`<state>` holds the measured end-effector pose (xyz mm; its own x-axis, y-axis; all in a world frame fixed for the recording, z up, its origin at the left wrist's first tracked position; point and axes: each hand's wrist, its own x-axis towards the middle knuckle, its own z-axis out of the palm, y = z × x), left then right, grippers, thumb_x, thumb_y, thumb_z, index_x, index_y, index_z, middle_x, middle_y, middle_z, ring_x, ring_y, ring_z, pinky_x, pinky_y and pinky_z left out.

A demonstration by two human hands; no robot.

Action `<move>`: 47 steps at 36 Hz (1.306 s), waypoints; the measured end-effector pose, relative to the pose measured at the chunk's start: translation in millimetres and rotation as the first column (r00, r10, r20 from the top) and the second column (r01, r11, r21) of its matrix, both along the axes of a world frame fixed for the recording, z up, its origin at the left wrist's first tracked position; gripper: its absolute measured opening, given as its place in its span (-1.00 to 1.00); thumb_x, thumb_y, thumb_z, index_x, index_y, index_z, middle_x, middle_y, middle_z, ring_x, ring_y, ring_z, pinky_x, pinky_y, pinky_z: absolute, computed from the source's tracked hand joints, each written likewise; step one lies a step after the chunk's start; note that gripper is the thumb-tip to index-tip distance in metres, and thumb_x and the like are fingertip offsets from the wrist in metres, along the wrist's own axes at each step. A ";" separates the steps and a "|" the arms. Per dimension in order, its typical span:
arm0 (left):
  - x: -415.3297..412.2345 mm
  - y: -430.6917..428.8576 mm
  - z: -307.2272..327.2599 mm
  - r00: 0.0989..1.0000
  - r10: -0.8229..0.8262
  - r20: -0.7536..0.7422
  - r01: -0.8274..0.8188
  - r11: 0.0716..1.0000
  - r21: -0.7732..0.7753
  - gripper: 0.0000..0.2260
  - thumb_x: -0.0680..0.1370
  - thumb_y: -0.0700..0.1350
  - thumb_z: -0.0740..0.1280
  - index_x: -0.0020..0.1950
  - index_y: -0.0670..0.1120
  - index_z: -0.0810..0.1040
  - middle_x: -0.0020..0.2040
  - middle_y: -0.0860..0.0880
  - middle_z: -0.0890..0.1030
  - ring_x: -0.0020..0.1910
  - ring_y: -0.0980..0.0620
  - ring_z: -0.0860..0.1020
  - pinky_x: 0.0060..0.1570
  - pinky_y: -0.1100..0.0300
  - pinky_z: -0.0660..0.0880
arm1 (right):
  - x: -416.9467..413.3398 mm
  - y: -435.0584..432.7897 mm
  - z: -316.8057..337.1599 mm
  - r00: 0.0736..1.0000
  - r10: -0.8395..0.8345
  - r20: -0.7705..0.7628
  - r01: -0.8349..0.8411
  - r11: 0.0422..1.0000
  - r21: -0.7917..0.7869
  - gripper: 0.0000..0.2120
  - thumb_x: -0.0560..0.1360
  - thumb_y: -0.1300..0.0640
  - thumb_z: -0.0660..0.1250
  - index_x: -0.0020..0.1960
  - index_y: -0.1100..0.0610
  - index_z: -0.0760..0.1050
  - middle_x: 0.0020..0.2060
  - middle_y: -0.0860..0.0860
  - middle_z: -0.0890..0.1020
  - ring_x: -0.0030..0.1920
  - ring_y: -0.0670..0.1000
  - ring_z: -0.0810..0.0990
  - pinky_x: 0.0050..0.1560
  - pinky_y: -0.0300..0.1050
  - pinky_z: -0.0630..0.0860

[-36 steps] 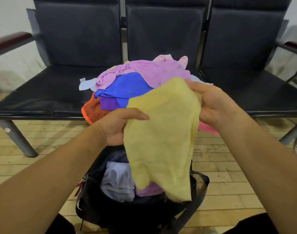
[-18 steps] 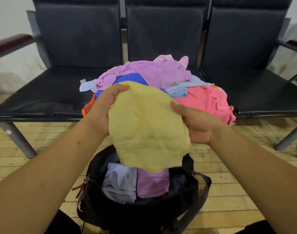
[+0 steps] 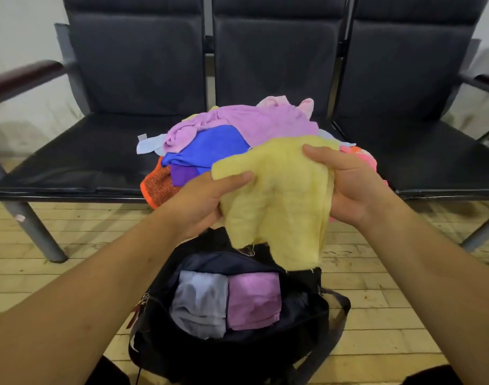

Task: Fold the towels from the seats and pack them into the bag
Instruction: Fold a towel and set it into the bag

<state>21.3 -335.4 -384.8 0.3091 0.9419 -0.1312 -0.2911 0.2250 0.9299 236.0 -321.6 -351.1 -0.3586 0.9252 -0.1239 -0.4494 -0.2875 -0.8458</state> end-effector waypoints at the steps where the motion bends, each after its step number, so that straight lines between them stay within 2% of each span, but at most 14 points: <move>1: 0.3 -0.3 0.9 0.999 0.042 0.008 -0.043 0.999 0.008 -0.71 0.45 -0.08 0.42 0.16 -0.08 0.65 0.13 -0.06 0.69 0.13 -0.04 0.66 0.10 0.05 0.60 | 2.5 1.3 -0.1 0.998 -0.001 0.064 0.002 1.000 -0.018 -0.81 0.47 0.18 0.35 -0.07 0.18 0.74 -0.03 0.13 0.74 -0.06 0.08 0.74 -0.13 -0.03 0.69; 5: 2.6 -3.9 6.3 0.996 0.092 0.021 -0.092 0.995 0.027 -0.79 0.51 -0.11 0.37 0.12 -0.11 0.63 0.05 -0.05 0.72 0.04 -0.01 0.69 0.02 0.07 0.62 | 11.9 7.6 -4.5 0.975 0.017 0.220 0.016 0.989 -0.150 -0.78 0.49 0.16 0.38 0.09 0.19 0.67 0.05 0.12 0.73 -0.06 0.06 0.74 -0.10 -0.06 0.69; 7: 6.3 -5.6 7.8 0.993 0.105 0.050 -0.106 0.994 0.029 -0.86 0.55 -0.14 0.34 0.07 -0.10 0.63 0.00 -0.05 0.73 -0.02 0.00 0.70 -0.07 0.12 0.65 | 14.9 7.5 -7.4 0.985 -0.003 0.170 0.033 0.985 -0.170 -0.78 0.50 0.12 0.36 0.02 0.17 0.72 0.05 0.11 0.73 -0.06 0.07 0.74 -0.10 -0.03 0.69; 10: 10.9 -6.5 9.8 0.984 0.137 0.116 -0.142 0.989 0.036 -0.87 0.58 -0.16 0.31 0.06 -0.11 0.63 -0.02 -0.06 0.73 -0.04 -0.01 0.70 -0.11 0.11 0.65 | 15.2 5.2 -12.2 1.000 -0.017 0.023 0.020 0.989 -0.149 -0.61 0.61 -0.05 0.22 -0.06 0.12 0.75 0.04 0.11 0.73 -0.03 0.08 0.74 -0.07 0.00 0.68; 13: 9.3 -4.4 9.7 0.978 0.177 0.110 -0.182 0.983 0.036 -0.86 0.59 -0.15 0.31 0.11 -0.11 0.61 0.00 -0.05 0.73 -0.02 -0.01 0.70 -0.13 0.09 0.65 | 13.5 3.1 -16.9 0.990 0.092 0.107 -0.073 0.982 -0.173 -0.61 0.49 -0.13 0.27 0.01 0.10 0.74 0.10 0.10 0.71 0.02 0.07 0.72 0.00 -0.02 0.67; 17: -0.1 -0.9 7.4 0.988 0.156 -0.005 -0.155 0.985 0.072 -0.83 0.60 -0.19 0.30 0.17 -0.12 0.59 0.01 -0.03 0.73 -0.02 0.00 0.70 -0.17 0.11 0.64 | 14.3 7.8 -24.1 0.967 0.124 0.222 -0.093 0.985 -0.145 -0.60 0.43 0.15 0.37 0.25 0.22 0.61 0.17 0.13 0.68 0.10 0.08 0.70 0.10 0.01 0.65; 21: -14.7 5.7 8.8 0.950 0.162 -0.267 -0.112 0.975 0.194 -0.84 0.58 -0.18 0.35 0.14 -0.10 0.63 0.03 0.00 0.73 0.00 0.04 0.70 -0.13 0.23 0.61 | 15.0 13.3 -22.0 0.977 -0.046 0.206 0.058 0.997 -0.049 -0.53 0.40 0.19 0.42 0.28 0.28 0.56 0.13 0.18 0.69 0.11 0.13 0.70 0.02 0.01 0.67; 25: -18.9 10.8 3.8 0.907 0.224 -0.355 -0.144 0.961 0.237 -0.79 0.54 -0.10 0.41 0.15 -0.12 0.64 0.04 0.00 0.72 0.02 0.04 0.69 0.01 0.18 0.60 | 12.5 15.5 -26.2 0.964 -0.155 0.214 0.150 0.988 0.043 -0.52 0.38 0.22 0.45 0.27 0.33 0.54 0.12 0.23 0.68 0.12 0.17 0.69 0.02 0.01 0.67; 32: -14.4 11.2 0.4 0.911 0.267 -0.315 -0.193 0.949 0.248 -0.78 0.51 -0.10 0.44 0.13 -0.11 0.64 0.03 0.00 0.72 0.03 0.03 0.69 0.06 0.10 0.58 | 13.6 17.0 -24.7 0.875 -0.274 0.399 0.207 0.957 0.204 -0.81 0.51 0.34 0.40 0.12 0.28 0.60 0.02 0.15 0.73 0.04 0.09 0.72 0.09 -0.02 0.65; 36: -11.4 13.1 -2.6 0.863 0.378 -0.336 -0.270 0.906 0.325 -0.76 0.34 0.07 0.57 -0.06 0.06 0.68 0.07 -0.03 0.70 0.04 0.02 0.68 0.12 0.01 0.60 | 12.6 15.9 -24.1 0.792 -0.402 0.460 0.268 0.905 0.330 -0.95 0.49 0.25 0.47 -0.06 0.17 0.63 -0.19 -0.02 0.75 -0.16 -0.09 0.73 -0.18 -0.28 0.63; 38: -10.0 11.9 -2.0 0.864 0.395 -0.313 -0.284 0.894 0.346 -0.71 0.27 0.12 0.58 -0.05 0.14 0.67 0.18 -0.05 0.64 0.10 0.00 0.66 0.14 -0.04 0.59 | 11.9 16.7 -23.3 0.769 -0.464 0.440 0.318 0.874 0.367 -0.96 0.47 0.21 0.50 -0.09 0.14 0.64 -0.20 -0.03 0.74 -0.17 -0.10 0.73 -0.16 -0.25 0.63; 41: -7.8 11.0 -1.7 0.906 0.336 -0.255 -0.243 0.910 0.335 -0.67 0.37 0.03 0.50 0.10 0.00 0.65 0.09 0.00 0.70 0.08 0.00 0.67 0.14 0.00 0.58 | 10.4 17.5 -20.6 0.763 -0.517 0.389 0.373 0.843 0.388 -0.85 0.48 0.20 0.49 0.02 0.24 0.67 -0.09 0.05 0.75 -0.06 -0.01 0.73 -0.01 -0.13 0.65; 44: -4.3 8.0 -0.7 0.920 0.323 -0.223 -0.238 0.911 0.338 -0.77 0.45 -0.04 0.45 0.08 -0.03 0.65 0.05 0.02 0.72 0.06 0.01 0.68 0.07 0.06 0.58 | 10.5 17.6 -21.8 0.840 -0.453 0.299 0.363 0.879 0.310 -0.86 0.52 0.21 0.44 0.05 0.25 0.65 0.00 0.12 0.74 0.05 0.07 0.72 0.13 -0.01 0.64; 47: -3.6 7.6 -3.2 0.910 0.339 -0.237 -0.254 0.911 0.326 -0.79 0.51 -0.01 0.43 0.12 0.01 0.64 0.07 0.04 0.71 0.05 0.01 0.68 0.07 -0.04 0.61 | 11.3 19.5 -26.0 0.914 -0.364 0.179 0.329 0.923 0.199 -0.86 0.57 0.22 0.37 0.10 0.23 0.62 0.09 0.16 0.71 0.13 0.12 0.69 0.23 0.14 0.58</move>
<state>17.7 -327.8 -388.0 -0.0011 0.9935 0.1136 -0.0182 -0.1136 0.9934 247.3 -302.1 -377.1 0.0058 1.0000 0.0004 -0.3041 0.0021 -0.9526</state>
